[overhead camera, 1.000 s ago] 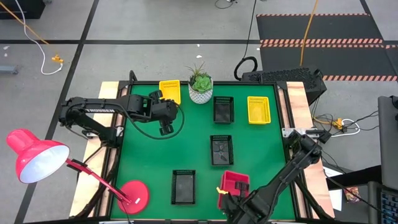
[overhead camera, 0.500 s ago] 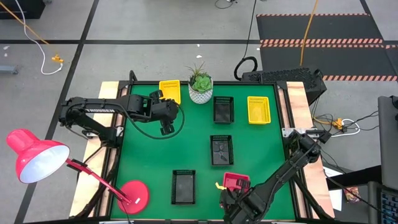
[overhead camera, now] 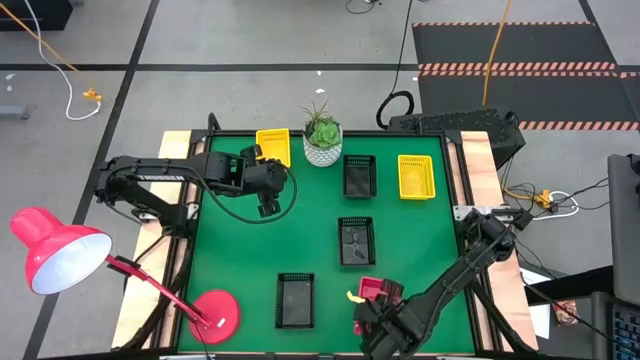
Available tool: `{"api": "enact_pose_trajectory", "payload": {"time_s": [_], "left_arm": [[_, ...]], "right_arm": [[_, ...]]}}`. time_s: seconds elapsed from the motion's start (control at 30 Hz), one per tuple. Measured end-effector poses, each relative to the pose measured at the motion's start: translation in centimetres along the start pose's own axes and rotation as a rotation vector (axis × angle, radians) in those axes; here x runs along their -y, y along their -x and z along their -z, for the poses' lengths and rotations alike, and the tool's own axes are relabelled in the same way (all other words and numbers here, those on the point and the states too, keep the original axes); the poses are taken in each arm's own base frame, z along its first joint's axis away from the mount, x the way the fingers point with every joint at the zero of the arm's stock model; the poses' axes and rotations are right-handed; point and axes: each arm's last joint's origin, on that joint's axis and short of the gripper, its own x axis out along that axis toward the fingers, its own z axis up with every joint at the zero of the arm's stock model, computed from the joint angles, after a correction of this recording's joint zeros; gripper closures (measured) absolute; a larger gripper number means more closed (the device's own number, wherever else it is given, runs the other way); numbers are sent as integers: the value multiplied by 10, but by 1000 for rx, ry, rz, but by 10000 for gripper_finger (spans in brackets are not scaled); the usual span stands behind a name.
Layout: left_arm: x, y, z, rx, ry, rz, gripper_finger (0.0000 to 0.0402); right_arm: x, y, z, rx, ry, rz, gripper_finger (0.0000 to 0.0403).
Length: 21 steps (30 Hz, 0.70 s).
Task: Stack baskets by color
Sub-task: Stack the stacked top orange bins on the bottom orange bin
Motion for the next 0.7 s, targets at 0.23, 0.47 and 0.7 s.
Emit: {"api": "enact_pose_trajectory", "payload": {"time_s": [0.23, 0.47, 0.7], "left_arm": [[0, 0, 0, 0, 1, 0, 204], [0, 0, 0, -1, 1, 0, 204], [0, 0, 1, -5, 18, 0, 204]], "right_arm": [[10, -42, 4, -67, 24, -27, 257], [21, -73, 25, -241, 15, -75, 266], [35, -56, 54, -395, 98, 88, 283]]}}
